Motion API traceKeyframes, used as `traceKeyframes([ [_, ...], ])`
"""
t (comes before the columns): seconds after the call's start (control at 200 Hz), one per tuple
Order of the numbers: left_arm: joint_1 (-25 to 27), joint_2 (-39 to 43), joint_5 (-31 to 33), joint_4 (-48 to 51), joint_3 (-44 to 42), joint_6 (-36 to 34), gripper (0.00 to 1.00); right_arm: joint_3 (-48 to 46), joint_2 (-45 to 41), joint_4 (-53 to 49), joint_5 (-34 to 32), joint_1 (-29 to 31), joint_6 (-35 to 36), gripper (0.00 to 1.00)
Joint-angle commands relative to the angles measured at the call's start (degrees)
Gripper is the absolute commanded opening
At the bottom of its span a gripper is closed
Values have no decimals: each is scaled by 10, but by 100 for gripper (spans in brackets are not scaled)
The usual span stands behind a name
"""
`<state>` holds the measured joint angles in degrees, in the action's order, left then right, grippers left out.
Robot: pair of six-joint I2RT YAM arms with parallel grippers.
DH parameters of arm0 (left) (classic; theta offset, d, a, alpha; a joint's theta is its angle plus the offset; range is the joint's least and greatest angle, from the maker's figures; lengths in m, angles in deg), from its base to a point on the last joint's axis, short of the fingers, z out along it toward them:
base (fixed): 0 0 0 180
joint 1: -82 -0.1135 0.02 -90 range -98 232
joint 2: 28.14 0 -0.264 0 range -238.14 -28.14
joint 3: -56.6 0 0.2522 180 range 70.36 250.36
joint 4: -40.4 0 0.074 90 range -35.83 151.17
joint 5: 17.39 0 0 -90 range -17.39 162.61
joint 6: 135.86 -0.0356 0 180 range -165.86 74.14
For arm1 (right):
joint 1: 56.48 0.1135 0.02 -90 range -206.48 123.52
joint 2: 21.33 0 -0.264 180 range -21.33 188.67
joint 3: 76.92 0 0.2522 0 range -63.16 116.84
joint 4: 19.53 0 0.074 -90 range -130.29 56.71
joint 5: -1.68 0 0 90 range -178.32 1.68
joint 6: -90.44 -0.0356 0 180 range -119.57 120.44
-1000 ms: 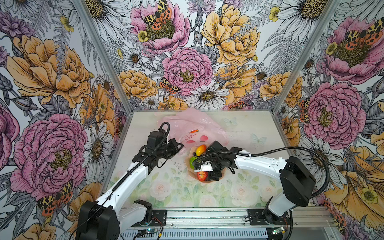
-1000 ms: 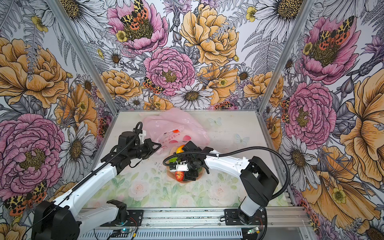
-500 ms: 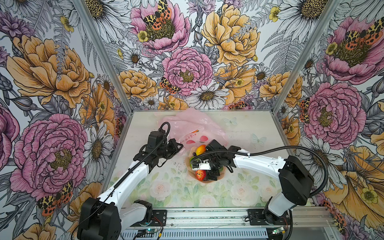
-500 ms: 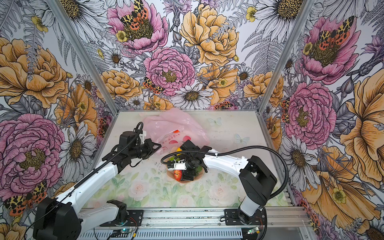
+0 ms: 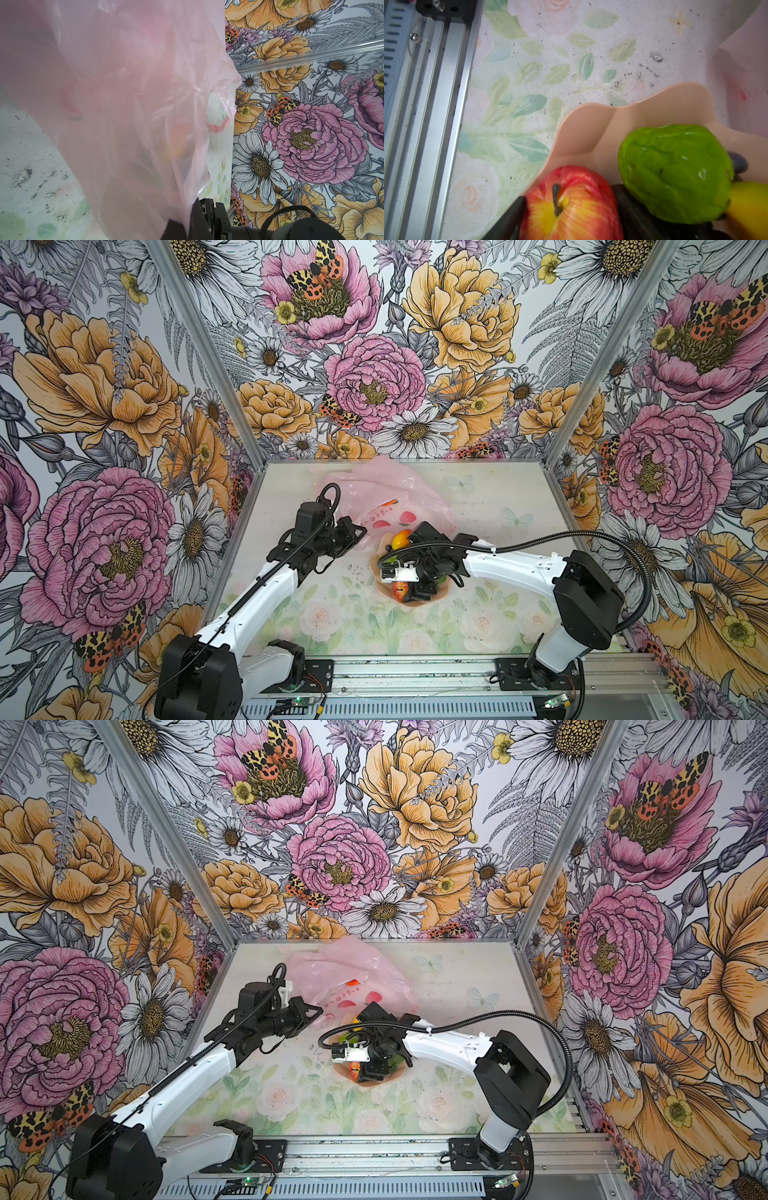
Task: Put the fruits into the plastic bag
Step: 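Lift the red apple with the right gripper and carry it to the bag mouth, then lower the red apple into the pink bag and open the right gripper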
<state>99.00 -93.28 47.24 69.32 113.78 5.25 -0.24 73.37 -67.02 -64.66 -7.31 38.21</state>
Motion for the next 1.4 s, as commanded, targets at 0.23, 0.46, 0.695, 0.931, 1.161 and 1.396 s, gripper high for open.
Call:
traceKeyframes([
  [0.23,-5,18,-15,-4,-2,2,0,3,-29,9,-3,-9,-35,50],
  [0.46,-5,22,-17,-5,-1,4,0,-14,-87,58,46,-62,-122,49],
  [0.695,-2,25,-17,-11,-3,10,0,-75,-127,276,88,-122,-360,49],
  [0.931,-1,32,-24,-9,-2,14,0,-71,-71,484,53,-140,-591,48],
  [1.161,-2,33,-30,-5,3,13,0,18,33,484,-4,-141,-648,48],
  [1.396,-1,11,-33,-9,27,11,0,85,135,488,-37,-138,-704,48],
])
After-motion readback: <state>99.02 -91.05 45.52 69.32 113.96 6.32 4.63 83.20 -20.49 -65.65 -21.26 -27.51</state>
